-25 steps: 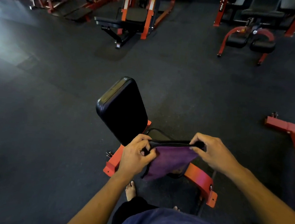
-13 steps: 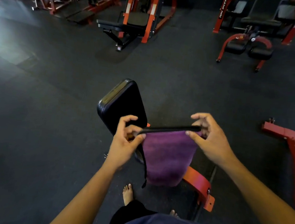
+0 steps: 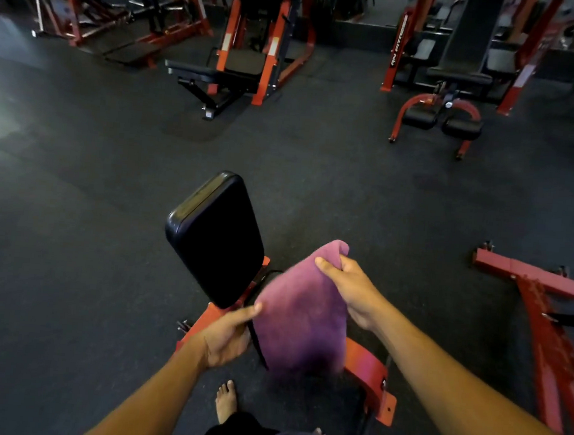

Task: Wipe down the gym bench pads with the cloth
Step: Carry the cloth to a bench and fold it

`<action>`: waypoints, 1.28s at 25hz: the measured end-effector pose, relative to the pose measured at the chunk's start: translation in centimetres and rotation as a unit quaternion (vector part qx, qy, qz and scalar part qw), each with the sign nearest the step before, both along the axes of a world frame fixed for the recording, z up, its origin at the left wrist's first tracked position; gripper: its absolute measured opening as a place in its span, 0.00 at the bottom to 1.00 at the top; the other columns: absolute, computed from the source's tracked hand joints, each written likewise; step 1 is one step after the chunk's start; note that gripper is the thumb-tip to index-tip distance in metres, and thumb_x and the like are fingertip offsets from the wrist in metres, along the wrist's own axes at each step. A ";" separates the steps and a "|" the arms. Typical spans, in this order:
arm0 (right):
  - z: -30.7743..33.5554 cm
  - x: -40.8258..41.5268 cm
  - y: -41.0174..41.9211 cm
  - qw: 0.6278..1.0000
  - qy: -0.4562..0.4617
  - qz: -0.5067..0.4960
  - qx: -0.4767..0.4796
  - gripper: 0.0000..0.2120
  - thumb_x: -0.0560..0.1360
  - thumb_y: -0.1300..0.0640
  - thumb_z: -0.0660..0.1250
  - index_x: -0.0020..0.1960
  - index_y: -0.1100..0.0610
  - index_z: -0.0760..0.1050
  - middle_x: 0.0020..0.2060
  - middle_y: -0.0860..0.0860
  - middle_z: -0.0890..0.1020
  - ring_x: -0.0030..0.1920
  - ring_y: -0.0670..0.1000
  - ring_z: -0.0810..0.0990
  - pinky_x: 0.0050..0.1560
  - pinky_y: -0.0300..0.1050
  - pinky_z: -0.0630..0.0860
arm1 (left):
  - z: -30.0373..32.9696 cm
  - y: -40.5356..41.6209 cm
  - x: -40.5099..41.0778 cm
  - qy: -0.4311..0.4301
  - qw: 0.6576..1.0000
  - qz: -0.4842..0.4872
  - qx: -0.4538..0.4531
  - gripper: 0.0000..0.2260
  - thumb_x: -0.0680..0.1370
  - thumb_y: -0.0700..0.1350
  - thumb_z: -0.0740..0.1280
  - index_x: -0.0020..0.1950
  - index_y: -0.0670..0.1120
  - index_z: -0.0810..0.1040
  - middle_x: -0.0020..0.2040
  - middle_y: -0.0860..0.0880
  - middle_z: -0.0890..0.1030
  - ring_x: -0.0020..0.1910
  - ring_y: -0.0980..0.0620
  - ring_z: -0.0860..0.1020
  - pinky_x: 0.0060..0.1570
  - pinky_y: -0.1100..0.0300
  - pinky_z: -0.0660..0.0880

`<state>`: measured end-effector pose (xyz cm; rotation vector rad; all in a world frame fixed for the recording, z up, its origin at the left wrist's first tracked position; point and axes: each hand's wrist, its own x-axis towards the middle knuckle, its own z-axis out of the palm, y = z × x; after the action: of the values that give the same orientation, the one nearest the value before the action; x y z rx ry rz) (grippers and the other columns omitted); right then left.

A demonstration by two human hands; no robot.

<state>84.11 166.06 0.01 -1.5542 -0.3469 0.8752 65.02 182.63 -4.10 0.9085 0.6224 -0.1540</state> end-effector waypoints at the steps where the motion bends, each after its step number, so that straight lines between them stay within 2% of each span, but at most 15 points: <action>1: -0.7 0.3 -0.5 1.000 0.021 -0.009 -0.008 0.16 0.81 0.51 0.69 0.67 0.56 0.77 0.59 0.52 0.85 0.61 0.51 0.83 0.69 0.54 0.76 | -0.6 -1.1 -0.2 -0.012 1.000 0.006 -0.020 0.31 0.66 0.51 0.84 0.66 0.42 0.83 0.68 0.39 0.81 0.66 0.45 0.81 0.64 0.52 0.79; 5: -4.2 0.3 -4.6 0.980 0.148 0.110 -0.075 0.51 0.66 0.53 0.84 0.80 0.45 0.59 0.70 0.46 0.77 0.68 0.48 0.78 0.67 0.54 0.78 | -1.5 -2.3 0.4 0.002 0.999 0.037 0.016 0.21 0.76 0.35 0.71 0.69 0.41 0.78 0.62 0.39 0.84 0.56 0.45 0.85 0.53 0.52 0.84; 8: -5.5 -0.6 -5.8 0.970 0.170 0.140 -0.108 0.59 0.61 0.63 0.85 0.81 0.46 0.55 0.72 0.48 0.74 0.69 0.50 0.76 0.61 0.52 0.81 | -2.3 -1.8 0.4 0.040 0.997 0.010 0.069 0.20 0.79 0.34 0.69 0.71 0.44 0.77 0.62 0.44 0.85 0.58 0.48 0.84 0.56 0.54 0.82; 12: -4.0 -0.5 -3.9 0.979 0.201 0.012 0.014 0.54 0.64 0.75 0.78 0.82 0.51 0.58 0.71 0.59 0.75 0.65 0.56 0.81 0.50 0.49 0.83 | -1.6 0.7 0.8 0.029 0.996 -0.022 0.082 0.31 0.76 0.36 0.75 0.77 0.49 0.71 0.67 0.48 0.82 0.67 0.47 0.80 0.66 0.50 0.78; 15: 0.3 0.1 -1.8 0.988 0.119 -0.036 0.087 0.50 0.70 0.81 0.68 0.81 0.46 0.58 0.71 0.56 0.75 0.62 0.51 0.82 0.49 0.44 0.83 | 2.6 3.5 2.3 -0.065 0.992 -0.061 0.090 0.41 0.71 0.29 0.76 0.77 0.56 0.69 0.72 0.50 0.79 0.70 0.45 0.77 0.64 0.47 0.79; 17: 3.8 0.4 -0.5 0.987 0.013 -0.049 0.152 0.46 0.70 0.83 0.65 0.78 0.47 0.64 0.65 0.53 0.82 0.59 0.47 0.82 0.53 0.39 0.81 | 6.7 5.4 3.8 -0.125 0.981 -0.008 0.147 0.34 0.70 0.27 0.74 0.73 0.50 0.76 0.67 0.46 0.82 0.66 0.46 0.80 0.64 0.47 0.79; 19: 7.0 0.6 0.3 0.977 -0.072 -0.073 0.186 0.40 0.70 0.82 0.64 0.72 0.49 0.74 0.56 0.57 0.86 0.54 0.49 0.80 0.53 0.38 0.79 | 11.2 6.1 5.5 -0.159 0.960 0.037 0.229 0.18 0.69 0.31 0.74 0.57 0.45 0.86 0.54 0.44 0.86 0.53 0.48 0.84 0.58 0.47 0.80; 21: 8.6 0.5 0.3 0.969 -0.122 -0.072 0.204 0.38 0.68 0.81 0.64 0.66 0.46 0.80 0.41 0.57 0.86 0.45 0.50 0.77 0.47 0.40 0.78 | 14.0 5.8 6.7 -0.153 0.951 0.056 0.263 0.11 0.68 0.31 0.73 0.45 0.44 0.88 0.45 0.44 0.87 0.44 0.49 0.84 0.50 0.52 0.80; 24: 10.4 0.7 -0.1 0.955 -0.201 -0.086 0.199 0.35 0.68 0.81 0.61 0.61 0.47 0.75 0.32 0.51 0.80 0.38 0.50 0.78 0.46 0.45 0.75 | 15.8 4.9 7.0 -0.114 0.955 0.069 0.265 0.07 0.79 0.34 0.65 0.49 0.36 0.83 0.42 0.45 0.87 0.45 0.46 0.82 0.45 0.57 0.81; 26: 11.2 1.5 0.7 0.950 -0.174 -0.153 0.207 0.25 0.74 0.79 0.63 0.60 0.54 0.70 0.39 0.53 0.86 0.44 0.50 0.84 0.49 0.42 0.79 | 15.8 3.5 7.0 -0.048 0.967 0.120 0.218 0.12 0.86 0.39 0.58 0.47 0.39 0.79 0.33 0.49 0.85 0.43 0.48 0.80 0.40 0.59 0.79; 27: 11.3 2.1 1.2 0.954 -0.139 -0.185 0.193 0.20 0.76 0.77 0.64 0.59 0.56 0.72 0.42 0.53 0.87 0.47 0.51 0.86 0.48 0.42 0.80 | 15.5 2.6 7.5 -0.023 0.965 0.158 0.206 0.14 0.87 0.38 0.55 0.49 0.40 0.77 0.31 0.46 0.84 0.46 0.47 0.80 0.41 0.61 0.80; 28: 10.8 2.7 1.7 0.961 -0.098 -0.199 0.164 0.17 0.77 0.75 0.64 0.56 0.56 0.77 0.43 0.52 0.87 0.49 0.53 0.85 0.47 0.43 0.79 | 14.1 2.1 6.6 -0.065 0.966 0.129 0.215 0.13 0.87 0.35 0.53 0.54 0.37 0.77 0.33 0.39 0.82 0.52 0.41 0.80 0.49 0.63 0.79; 29: 9.9 3.2 1.9 0.971 -0.062 -0.194 0.124 0.15 0.77 0.73 0.64 0.52 0.56 0.81 0.41 0.52 0.87 0.48 0.54 0.85 0.45 0.45 0.78 | 14.0 2.4 6.9 -0.076 0.953 0.146 0.253 0.11 0.86 0.32 0.54 0.58 0.32 0.76 0.40 0.33 0.79 0.59 0.36 0.77 0.59 0.63 0.75; 30: 9.0 3.6 1.9 0.980 -0.032 -0.179 0.085 0.14 0.77 0.72 0.64 0.47 0.56 0.83 0.39 0.51 0.87 0.46 0.54 0.83 0.43 0.45 0.76 | 15.0 2.0 7.1 -0.010 0.955 0.140 0.261 0.08 0.84 0.30 0.59 0.57 0.31 0.76 0.45 0.30 0.78 0.61 0.34 0.77 0.63 0.58 0.74; 32: 7.2 3.8 1.3 0.988 0.019 -0.153 0.030 0.11 0.79 0.68 0.64 0.47 0.57 0.83 0.37 0.52 0.85 0.40 0.51 0.81 0.36 0.40 0.74 | 14.1 3.0 8.0 0.121 0.966 0.018 0.230 0.02 0.80 0.33 0.68 0.51 0.35 0.79 0.49 0.35 0.81 0.53 0.38 0.83 0.57 0.49 0.80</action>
<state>87.94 167.38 7.18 -1.4850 -0.1019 0.6474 73.04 185.60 10.03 1.3379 0.9234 -0.0893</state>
